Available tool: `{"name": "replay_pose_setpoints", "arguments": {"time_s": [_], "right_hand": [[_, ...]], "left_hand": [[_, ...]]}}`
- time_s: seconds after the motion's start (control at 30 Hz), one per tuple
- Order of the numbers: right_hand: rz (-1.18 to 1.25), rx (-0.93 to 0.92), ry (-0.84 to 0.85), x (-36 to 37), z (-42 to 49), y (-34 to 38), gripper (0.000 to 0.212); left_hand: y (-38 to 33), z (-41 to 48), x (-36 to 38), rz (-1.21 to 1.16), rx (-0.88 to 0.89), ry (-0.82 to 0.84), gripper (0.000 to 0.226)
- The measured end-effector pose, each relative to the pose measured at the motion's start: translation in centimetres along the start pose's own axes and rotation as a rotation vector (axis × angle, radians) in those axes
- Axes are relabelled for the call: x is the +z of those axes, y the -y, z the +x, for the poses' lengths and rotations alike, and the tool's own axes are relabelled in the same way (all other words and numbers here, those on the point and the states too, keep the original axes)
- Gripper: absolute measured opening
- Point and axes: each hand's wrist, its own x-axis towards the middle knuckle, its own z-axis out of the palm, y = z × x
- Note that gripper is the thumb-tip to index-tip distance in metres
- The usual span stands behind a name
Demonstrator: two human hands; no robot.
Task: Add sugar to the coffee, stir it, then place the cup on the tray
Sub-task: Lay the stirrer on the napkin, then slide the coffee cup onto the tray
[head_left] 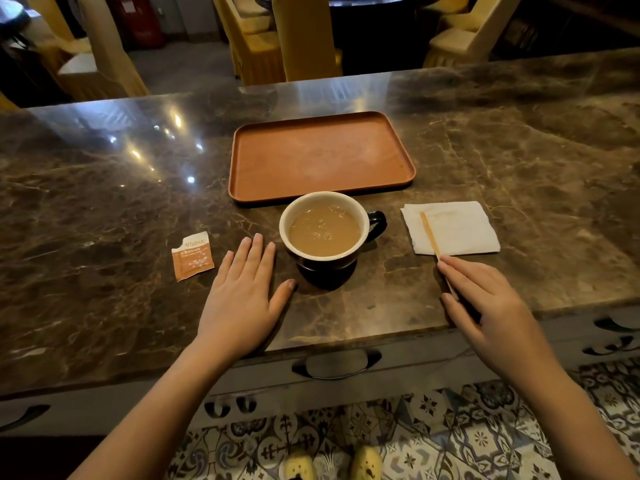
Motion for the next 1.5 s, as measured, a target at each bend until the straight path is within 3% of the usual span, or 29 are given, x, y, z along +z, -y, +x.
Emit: {"name": "replay_pose_setpoints", "arguments": {"time_s": [0.23, 0.53, 0.8, 0.97, 1.17, 1.5], "right_hand": [[-0.067, -0.001, 0.045, -0.2, 0.0, 0.4, 0.051], [-0.272, -0.063, 0.062, -0.9, 1.1, 1.2, 0.045], [-0.158, 0.005, -0.055, -0.7, 2.4, 1.2, 0.015], [-0.101, 0.005, -0.08, -1.0, 5.0, 2.8, 0.014], [0.078, -0.031, 0.202, -0.9, 9.1, 4.4, 0.047], [0.229, -0.095, 0.55, -1.2, 14.0, 3.7, 0.022]], "left_hand": [[-0.1, -0.1, -0.2, -0.01, 0.01, -0.005, 0.078], [-0.3, 0.0, -0.6, -0.044, 0.005, 0.013, 0.066], [-0.1, 0.0, -0.3, -0.034, 0.016, -0.009, 0.074], [0.2, -0.2, -0.3, -0.051, 0.007, -0.037, 0.08], [0.0, -0.1, -0.1, -0.034, 0.009, -0.024, 0.071], [-0.1, -0.2, -0.3, -0.028, 0.015, -0.024, 0.066]]}}
